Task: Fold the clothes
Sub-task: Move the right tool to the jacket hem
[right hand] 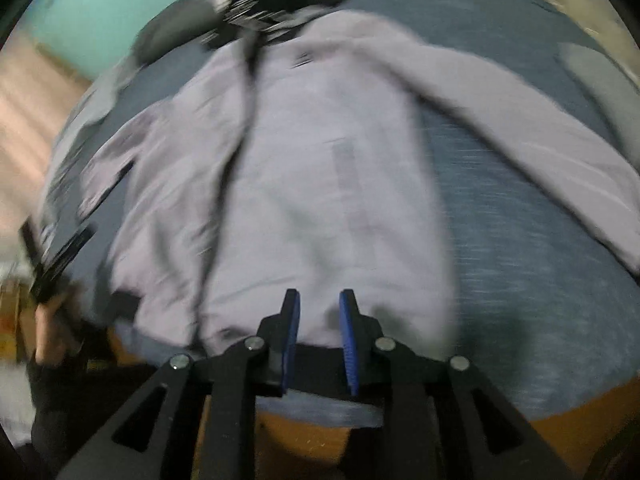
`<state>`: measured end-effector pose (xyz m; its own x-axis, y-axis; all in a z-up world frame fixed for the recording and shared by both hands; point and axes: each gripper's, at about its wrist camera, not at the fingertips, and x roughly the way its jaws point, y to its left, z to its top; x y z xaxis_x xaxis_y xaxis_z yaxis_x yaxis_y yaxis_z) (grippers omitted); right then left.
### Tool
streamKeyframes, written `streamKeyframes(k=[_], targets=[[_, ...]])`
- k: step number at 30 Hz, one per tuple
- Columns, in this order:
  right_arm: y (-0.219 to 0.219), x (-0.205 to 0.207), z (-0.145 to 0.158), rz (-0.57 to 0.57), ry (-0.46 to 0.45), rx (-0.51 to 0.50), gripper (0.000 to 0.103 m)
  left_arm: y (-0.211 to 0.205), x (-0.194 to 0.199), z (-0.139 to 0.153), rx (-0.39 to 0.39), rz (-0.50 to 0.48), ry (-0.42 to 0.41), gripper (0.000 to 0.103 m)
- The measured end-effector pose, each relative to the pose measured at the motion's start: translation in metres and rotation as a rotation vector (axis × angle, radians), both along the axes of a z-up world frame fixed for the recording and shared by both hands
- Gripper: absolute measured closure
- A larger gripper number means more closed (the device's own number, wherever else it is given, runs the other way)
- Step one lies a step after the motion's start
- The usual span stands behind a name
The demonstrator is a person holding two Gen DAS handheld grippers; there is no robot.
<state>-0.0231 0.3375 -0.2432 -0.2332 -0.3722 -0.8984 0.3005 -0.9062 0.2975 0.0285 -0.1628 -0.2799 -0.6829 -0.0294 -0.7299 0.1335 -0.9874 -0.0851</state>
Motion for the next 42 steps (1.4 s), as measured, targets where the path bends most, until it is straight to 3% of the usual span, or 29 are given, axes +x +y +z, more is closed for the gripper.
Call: streamKeyframes(k=[3,6,8,14,17,19,22,29,33,37,42], targets=[[-0.039,0.0,-0.015,0.106,-0.03,0.028,0.083,0.0,0.0,0.0,0.001,-0.001,-0.001,0.0],[-0.069,0.0,-0.029,0.188,-0.038,0.063,0.067,-0.002,0.0,-0.002,0.005,0.002,-0.004,0.0],[-0.083,-0.004,-0.04,0.225,-0.044,0.098,0.064,-0.002,-0.001,-0.002,0.006,0.001,-0.006,0.0],[-0.096,-0.025,-0.073,0.203,-0.107,0.107,0.064,-0.003,-0.001,-0.005,0.006,0.0,-0.011,0.0],[-0.108,-0.029,-0.082,0.229,-0.11,0.131,0.074,-0.005,-0.002,-0.007,0.01,0.005,-0.015,0.0],[-0.113,-0.03,-0.086,0.236,-0.104,0.141,0.088,-0.005,-0.002,-0.007,0.011,0.006,-0.015,0.0],[-0.115,-0.034,-0.087,0.225,-0.095,0.129,0.101,-0.005,-0.003,-0.007,0.011,0.005,-0.016,0.0],[-0.102,-0.052,-0.061,0.123,-0.037,-0.007,0.102,-0.004,-0.003,-0.009,0.009,0.002,-0.019,0.0],[-0.107,-0.066,-0.055,0.112,-0.016,0.014,0.102,-0.003,-0.003,-0.009,0.008,0.001,-0.021,0.0],[-0.124,-0.068,-0.083,0.146,-0.077,0.111,0.102,-0.002,-0.004,-0.01,0.007,-0.004,-0.023,0.0],[-0.107,-0.067,-0.074,0.113,-0.058,0.053,0.101,-0.002,-0.004,-0.011,0.007,-0.009,-0.025,0.0]])
